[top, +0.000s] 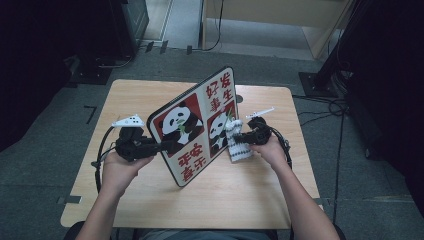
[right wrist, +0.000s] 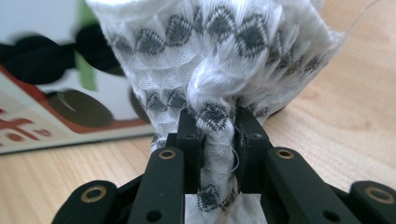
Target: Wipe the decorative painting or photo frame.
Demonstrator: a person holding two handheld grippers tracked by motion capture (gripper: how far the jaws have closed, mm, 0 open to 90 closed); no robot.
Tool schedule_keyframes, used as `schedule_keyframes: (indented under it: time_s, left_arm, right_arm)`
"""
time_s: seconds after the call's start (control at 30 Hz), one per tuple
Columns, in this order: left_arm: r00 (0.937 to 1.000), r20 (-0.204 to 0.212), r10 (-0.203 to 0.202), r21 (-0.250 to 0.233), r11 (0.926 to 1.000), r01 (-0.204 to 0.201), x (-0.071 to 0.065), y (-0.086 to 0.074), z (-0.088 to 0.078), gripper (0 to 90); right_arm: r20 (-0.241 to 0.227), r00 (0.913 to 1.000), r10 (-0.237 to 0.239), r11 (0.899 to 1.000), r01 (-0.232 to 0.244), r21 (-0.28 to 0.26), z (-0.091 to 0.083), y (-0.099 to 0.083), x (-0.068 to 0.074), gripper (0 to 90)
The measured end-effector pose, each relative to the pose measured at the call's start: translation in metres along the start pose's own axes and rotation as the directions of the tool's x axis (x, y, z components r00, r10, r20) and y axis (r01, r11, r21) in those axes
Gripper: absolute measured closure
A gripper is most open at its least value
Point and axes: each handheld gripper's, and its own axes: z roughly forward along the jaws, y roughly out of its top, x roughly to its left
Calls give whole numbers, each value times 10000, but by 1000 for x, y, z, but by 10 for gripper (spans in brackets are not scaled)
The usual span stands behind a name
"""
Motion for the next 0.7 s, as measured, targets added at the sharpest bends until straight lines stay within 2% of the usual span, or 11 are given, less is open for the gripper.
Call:
schedule_keyframes:
  time_s: [0.43, 0.7]
  left_arm:
    - [10000, -11, -22, -32, 10000, 22, 1, -1, 0, 760]
    - [9999, -114, -34, -53, 10000, 34, 0, -1, -1, 764]
  right_arm:
    - [15, 9979, -650, 9940, 648, -887, -39, 22, 22, 773]
    - [108, 9948, -1017, 9877, 1023, -1185, -58, 38, 34, 773]
